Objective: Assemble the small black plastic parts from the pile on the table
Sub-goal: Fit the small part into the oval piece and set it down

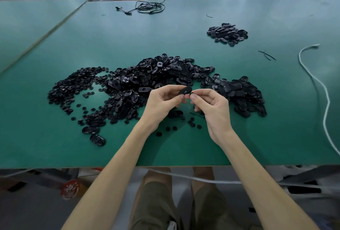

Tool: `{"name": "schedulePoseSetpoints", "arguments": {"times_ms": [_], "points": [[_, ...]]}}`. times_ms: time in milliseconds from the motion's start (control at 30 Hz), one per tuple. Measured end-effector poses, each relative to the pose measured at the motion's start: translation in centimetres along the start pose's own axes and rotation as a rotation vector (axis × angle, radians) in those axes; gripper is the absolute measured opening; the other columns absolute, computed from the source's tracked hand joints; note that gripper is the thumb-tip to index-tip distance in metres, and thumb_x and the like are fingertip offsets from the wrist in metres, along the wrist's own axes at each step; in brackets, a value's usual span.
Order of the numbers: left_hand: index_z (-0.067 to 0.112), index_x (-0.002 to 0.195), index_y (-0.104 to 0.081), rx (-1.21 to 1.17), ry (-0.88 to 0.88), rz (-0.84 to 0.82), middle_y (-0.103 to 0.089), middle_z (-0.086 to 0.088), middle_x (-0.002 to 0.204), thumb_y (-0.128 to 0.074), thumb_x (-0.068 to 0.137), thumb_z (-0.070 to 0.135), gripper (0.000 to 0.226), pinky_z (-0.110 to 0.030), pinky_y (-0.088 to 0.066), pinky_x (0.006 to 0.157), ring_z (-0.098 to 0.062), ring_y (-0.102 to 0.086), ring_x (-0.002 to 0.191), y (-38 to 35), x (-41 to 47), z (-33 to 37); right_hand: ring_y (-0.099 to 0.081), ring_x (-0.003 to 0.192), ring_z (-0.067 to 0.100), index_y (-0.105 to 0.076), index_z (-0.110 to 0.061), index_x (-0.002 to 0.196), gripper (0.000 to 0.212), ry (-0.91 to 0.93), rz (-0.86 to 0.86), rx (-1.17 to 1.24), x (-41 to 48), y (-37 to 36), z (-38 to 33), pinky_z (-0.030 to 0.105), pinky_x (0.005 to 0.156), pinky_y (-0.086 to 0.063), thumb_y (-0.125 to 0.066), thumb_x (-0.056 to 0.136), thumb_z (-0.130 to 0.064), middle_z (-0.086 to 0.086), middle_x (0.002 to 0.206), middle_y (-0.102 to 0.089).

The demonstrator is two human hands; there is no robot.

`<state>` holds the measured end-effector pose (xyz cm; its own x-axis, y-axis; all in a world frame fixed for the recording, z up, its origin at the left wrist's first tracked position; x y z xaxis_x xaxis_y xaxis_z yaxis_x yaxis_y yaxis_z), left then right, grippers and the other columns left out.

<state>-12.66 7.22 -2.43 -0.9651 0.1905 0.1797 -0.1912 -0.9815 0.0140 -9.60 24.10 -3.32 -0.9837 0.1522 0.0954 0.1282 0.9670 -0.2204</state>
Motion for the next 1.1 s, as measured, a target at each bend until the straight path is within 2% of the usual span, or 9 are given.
{"name": "schedulePoseSetpoints", "arguments": {"times_ms": [167, 300, 433, 600, 767, 933, 1100], "points": [[0.009, 0.117, -0.075, 0.005, 0.002, -0.006, -0.080, -0.005, 0.095, -0.073, 0.093, 0.000, 0.026, -0.022, -0.055, 0.072, -0.014, -0.075, 0.085, -0.11, 0.02, -0.11, -0.070, 0.081, 0.007, -0.072, -0.006, 0.102, 0.008, -0.007, -0.009, 0.014, 0.02, 0.03, 0.10, 0.020, 0.067, -0.053, -0.074, 0.094, -0.004, 0.007, 0.096, -0.081], [0.006, 0.117, -0.075, 0.012, 0.006, -0.010, -0.079, -0.008, 0.095, -0.075, 0.093, 0.001, 0.025, -0.023, -0.056, 0.072, -0.014, -0.074, 0.084, -0.08, 0.11, -0.26, -0.059, 0.071, 0.008, -0.076, -0.016, 0.095, 0.008, -0.003, 0.009, -0.012, 0.09, 0.28, 0.10, 0.021, 0.070, -0.051, -0.078, 0.091, -0.009, -0.005, 0.085, -0.074], [0.007, 0.116, -0.076, 0.010, 0.011, -0.011, -0.079, -0.007, 0.095, -0.075, 0.093, 0.001, 0.024, -0.023, -0.056, 0.072, -0.014, -0.074, 0.084, -0.06, 0.15, -0.31, -0.060, 0.069, 0.007, -0.074, -0.014, 0.094, 0.009, -0.001, 0.002, -0.002, 0.01, 0.15, -0.05, 0.020, 0.067, -0.051, -0.077, 0.092, -0.006, -0.004, 0.085, -0.074], [0.011, 0.114, -0.077, 0.002, 0.015, -0.019, -0.080, -0.007, 0.096, -0.074, 0.093, 0.001, 0.023, -0.022, -0.055, 0.072, -0.015, -0.075, 0.085, -0.07, 0.13, -0.36, -0.069, 0.078, 0.010, -0.074, -0.013, 0.093, 0.010, 0.028, 0.025, -0.035, -0.02, 0.09, -0.23, 0.019, 0.065, -0.052, -0.078, 0.090, -0.004, 0.011, 0.094, -0.079], [0.014, 0.113, -0.078, 0.006, 0.012, -0.039, -0.080, -0.007, 0.094, -0.075, 0.092, 0.003, 0.024, -0.022, -0.055, 0.072, -0.016, -0.074, 0.084, -0.19, 0.05, -0.27, -0.064, 0.075, 0.007, -0.076, -0.017, 0.092, 0.008, 0.081, 0.033, -0.142, 0.05, 0.12, -0.15, 0.020, 0.066, -0.052, -0.079, 0.090, -0.010, -0.003, 0.088, -0.077], [0.019, 0.109, -0.080, -0.017, 0.004, -0.057, -0.079, -0.004, 0.088, -0.079, 0.090, 0.005, 0.024, -0.024, -0.056, 0.068, -0.021, -0.075, 0.078, -0.41, -0.08, 0.01, -0.064, 0.076, 0.008, -0.075, -0.020, 0.090, 0.009, 0.093, 0.038, -0.187, 0.08, 0.19, -0.10, 0.021, 0.068, -0.052, -0.079, 0.090, -0.013, -0.004, 0.088, -0.076], [0.014, 0.109, -0.079, -0.026, 0.007, -0.055, -0.079, -0.004, 0.087, -0.079, 0.089, 0.005, 0.022, -0.025, -0.057, 0.067, -0.020, -0.075, 0.076, -0.40, -0.08, 0.09, -0.065, 0.079, 0.008, -0.074, -0.023, 0.088, 0.009, 0.110, 0.038, -0.240, -0.01, 0.13, -0.28, 0.032, 0.074, -0.054, -0.079, 0.091, -0.016, -0.005, 0.088, -0.075]]}}
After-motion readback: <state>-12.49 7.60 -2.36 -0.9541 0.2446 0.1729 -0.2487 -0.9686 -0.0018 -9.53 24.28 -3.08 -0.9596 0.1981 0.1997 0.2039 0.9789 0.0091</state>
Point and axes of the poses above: each hand's wrist, its own x-axis towards the middle knuckle, its own y-axis out of the back of the hand, z = x × y, the point moved 6 cm from there along x, towards the middle knuckle
